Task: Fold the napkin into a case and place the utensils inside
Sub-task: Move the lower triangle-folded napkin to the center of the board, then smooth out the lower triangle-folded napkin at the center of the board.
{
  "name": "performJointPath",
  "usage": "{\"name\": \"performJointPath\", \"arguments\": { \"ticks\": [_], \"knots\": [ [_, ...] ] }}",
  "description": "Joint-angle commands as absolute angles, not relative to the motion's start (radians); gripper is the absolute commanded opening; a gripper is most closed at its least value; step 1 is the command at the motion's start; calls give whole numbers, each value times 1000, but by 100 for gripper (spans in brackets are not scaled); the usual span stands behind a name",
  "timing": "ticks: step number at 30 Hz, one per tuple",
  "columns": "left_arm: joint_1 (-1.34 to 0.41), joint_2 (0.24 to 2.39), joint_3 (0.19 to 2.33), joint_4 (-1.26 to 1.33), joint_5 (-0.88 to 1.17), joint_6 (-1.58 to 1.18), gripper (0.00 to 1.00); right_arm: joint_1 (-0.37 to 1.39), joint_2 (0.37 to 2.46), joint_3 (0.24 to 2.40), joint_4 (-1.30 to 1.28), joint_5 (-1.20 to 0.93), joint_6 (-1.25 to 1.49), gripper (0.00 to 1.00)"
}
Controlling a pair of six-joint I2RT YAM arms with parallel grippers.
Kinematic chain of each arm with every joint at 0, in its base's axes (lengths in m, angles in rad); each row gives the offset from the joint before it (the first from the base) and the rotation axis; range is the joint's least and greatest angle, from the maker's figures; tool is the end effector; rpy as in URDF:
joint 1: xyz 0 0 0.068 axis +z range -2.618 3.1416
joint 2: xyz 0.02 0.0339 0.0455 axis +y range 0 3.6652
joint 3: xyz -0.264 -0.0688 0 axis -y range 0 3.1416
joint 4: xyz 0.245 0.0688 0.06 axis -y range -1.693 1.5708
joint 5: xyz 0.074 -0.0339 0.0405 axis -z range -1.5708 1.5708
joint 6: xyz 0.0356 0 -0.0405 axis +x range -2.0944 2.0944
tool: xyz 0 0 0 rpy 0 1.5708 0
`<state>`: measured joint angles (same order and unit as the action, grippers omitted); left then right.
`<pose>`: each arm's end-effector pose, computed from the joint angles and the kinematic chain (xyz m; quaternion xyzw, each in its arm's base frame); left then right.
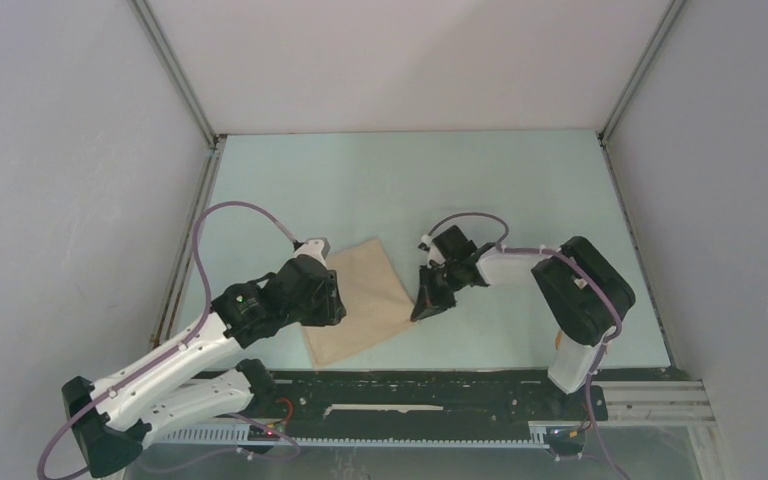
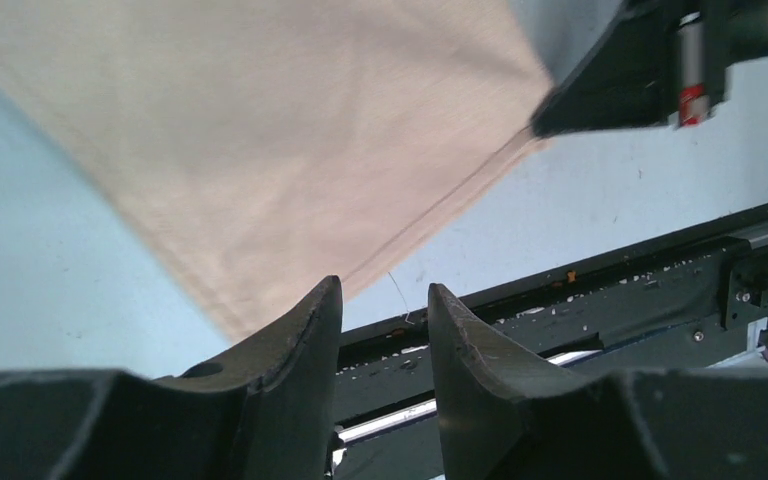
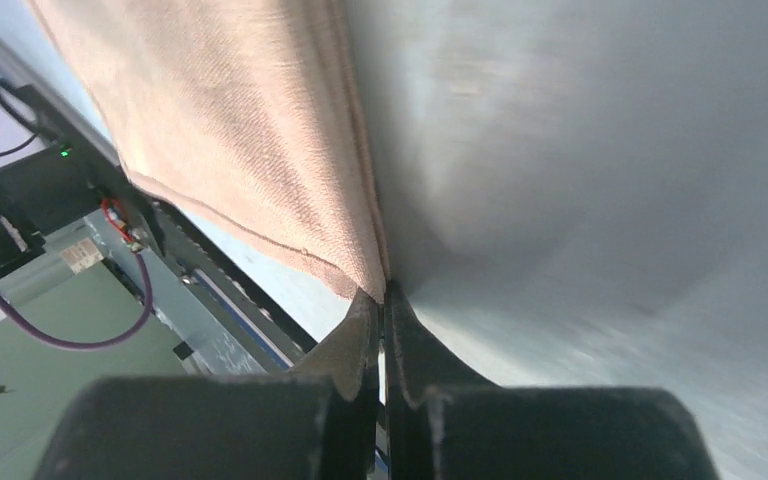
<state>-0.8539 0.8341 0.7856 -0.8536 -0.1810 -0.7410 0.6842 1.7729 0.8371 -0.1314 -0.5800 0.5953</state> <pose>0.1085 -0.1148 0.2716 0.0235 0.9409 -0.1742 0.2894 0.2331 0.2153 0.1196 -0.1124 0.9239 0.3647 0.0262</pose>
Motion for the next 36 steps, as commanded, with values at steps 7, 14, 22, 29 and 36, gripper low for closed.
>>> {"name": "performJointPath", "arguments": {
  "ticks": [7,14,22,29,36],
  "knots": [
    [-726,883,703,-677,-81,-652,45,465,1872,1046,-707,-526,161,0],
    [-542,1083,711,-493,72,-613,43,454,1943,1226,-844,-230,84,4],
    [-372,1236,691,-337,173,-625,32,441,1862,1370,-900,109,150,46],
    [-346,1324,696,-271,220,-644,28,501,1637,1207,-574,-334,341,60],
    [-300,1309,628,-238,80,-675,21,448,1678,971,-179,-648,548,52]
  ]
}}
